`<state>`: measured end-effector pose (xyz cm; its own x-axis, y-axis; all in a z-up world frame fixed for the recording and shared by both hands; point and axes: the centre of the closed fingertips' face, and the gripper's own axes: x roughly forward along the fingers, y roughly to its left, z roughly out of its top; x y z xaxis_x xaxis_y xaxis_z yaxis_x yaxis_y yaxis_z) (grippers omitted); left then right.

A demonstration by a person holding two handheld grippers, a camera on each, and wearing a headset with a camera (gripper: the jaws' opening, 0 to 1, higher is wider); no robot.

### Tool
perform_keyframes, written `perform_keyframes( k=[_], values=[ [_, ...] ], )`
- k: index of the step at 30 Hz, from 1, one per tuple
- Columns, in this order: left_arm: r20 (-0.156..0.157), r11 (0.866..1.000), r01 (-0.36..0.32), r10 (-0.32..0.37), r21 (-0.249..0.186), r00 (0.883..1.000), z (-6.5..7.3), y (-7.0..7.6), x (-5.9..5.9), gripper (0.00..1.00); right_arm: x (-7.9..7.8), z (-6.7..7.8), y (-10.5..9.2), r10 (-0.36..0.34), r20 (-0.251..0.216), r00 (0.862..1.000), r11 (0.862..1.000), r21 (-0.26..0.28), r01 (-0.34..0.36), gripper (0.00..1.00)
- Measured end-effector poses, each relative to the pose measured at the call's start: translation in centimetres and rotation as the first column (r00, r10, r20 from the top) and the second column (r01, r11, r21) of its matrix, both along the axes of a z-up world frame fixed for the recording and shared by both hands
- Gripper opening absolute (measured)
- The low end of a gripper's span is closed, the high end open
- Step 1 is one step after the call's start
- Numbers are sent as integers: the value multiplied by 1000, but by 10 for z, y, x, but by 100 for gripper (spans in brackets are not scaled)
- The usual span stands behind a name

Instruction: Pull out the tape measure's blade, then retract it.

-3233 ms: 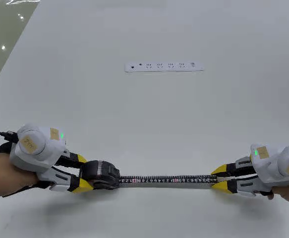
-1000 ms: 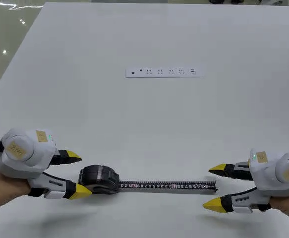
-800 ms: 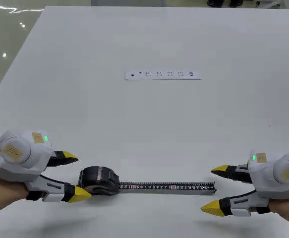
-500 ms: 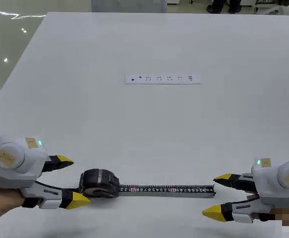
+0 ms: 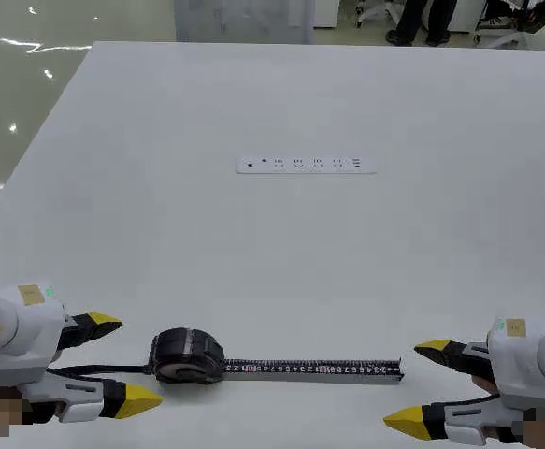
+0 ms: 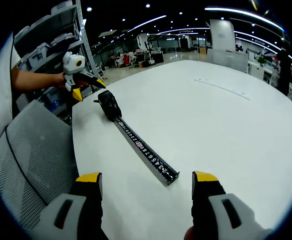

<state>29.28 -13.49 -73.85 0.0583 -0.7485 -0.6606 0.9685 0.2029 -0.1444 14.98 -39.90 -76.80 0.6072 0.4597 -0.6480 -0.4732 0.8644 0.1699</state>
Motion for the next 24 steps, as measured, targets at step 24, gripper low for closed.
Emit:
perform_keyframes(
  k=[24],
  values=[
    [-15,986,-153,152,-62,988,9,32,-26,82,-21,30,-15,-93,51,994,992,-77,97,87]
  ],
)
